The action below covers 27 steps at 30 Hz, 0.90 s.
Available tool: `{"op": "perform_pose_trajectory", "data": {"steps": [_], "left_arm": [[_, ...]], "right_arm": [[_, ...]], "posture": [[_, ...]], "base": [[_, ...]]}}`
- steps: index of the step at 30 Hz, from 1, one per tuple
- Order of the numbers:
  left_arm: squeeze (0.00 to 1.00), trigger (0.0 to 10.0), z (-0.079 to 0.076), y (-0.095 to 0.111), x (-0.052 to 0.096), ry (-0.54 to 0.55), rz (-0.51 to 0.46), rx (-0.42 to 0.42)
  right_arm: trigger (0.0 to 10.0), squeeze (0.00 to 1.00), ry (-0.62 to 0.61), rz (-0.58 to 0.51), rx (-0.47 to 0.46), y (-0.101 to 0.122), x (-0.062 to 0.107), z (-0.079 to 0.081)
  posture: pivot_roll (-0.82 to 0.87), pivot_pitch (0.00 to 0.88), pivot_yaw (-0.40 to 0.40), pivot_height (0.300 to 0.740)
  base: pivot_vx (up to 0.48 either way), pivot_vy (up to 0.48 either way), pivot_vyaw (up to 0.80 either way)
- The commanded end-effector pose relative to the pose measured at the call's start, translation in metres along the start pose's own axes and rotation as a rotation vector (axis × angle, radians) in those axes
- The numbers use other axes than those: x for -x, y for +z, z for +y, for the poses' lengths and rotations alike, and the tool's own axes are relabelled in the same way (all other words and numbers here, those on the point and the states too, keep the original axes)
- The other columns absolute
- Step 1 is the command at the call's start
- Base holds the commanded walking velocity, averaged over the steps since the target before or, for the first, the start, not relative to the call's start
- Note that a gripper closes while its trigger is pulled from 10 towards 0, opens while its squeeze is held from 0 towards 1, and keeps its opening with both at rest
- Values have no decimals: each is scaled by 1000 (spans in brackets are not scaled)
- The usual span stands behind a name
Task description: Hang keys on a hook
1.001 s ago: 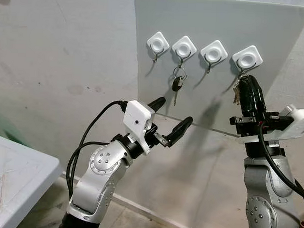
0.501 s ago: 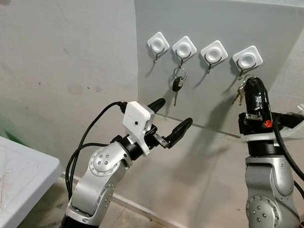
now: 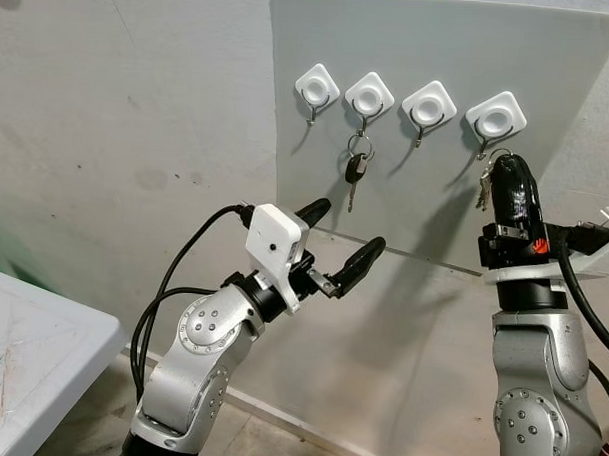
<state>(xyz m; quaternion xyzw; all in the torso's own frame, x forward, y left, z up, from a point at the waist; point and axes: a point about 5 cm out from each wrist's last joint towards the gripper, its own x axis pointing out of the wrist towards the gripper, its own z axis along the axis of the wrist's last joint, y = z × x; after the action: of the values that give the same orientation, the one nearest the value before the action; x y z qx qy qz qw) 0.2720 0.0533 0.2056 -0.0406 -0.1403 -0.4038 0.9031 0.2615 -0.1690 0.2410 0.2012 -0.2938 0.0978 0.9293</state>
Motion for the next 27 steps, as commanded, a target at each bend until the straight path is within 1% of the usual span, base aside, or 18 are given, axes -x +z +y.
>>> {"op": "perform_pose_trajectory", "data": {"steps": [1, 7, 22, 26, 27], "left_arm": [[0, 10000, -2, 4, 0, -1, -11, -6], [0, 10000, -2, 4, -1, 0, -13, -4], [0, 10000, -2, 5, -1, 5, -15, -5], [0, 10000, -1, 5, 0, 6, -16, -6], [0, 10000, -1, 5, 0, 6, -16, -6]], "right_arm": [[10000, 0, 43, -31, -13, 7, -4, 8], [10000, 0, 61, -35, -30, 7, -5, 11], [10000, 0, 65, -52, -28, 9, -7, 12], [10000, 0, 91, -32, 22, 8, -6, 14], [10000, 0, 117, -20, 86, 7, -6, 15]], "posture": [[-41, 0, 32, 740], [-41, 0, 30, 740], [-39, 0, 28, 740], [-39, 0, 27, 740], [-39, 0, 27, 740]], "base": [[0, 0, 0], [0, 0, 0], [0, 0, 0], [0, 0, 0], [0, 0, 0]]}}
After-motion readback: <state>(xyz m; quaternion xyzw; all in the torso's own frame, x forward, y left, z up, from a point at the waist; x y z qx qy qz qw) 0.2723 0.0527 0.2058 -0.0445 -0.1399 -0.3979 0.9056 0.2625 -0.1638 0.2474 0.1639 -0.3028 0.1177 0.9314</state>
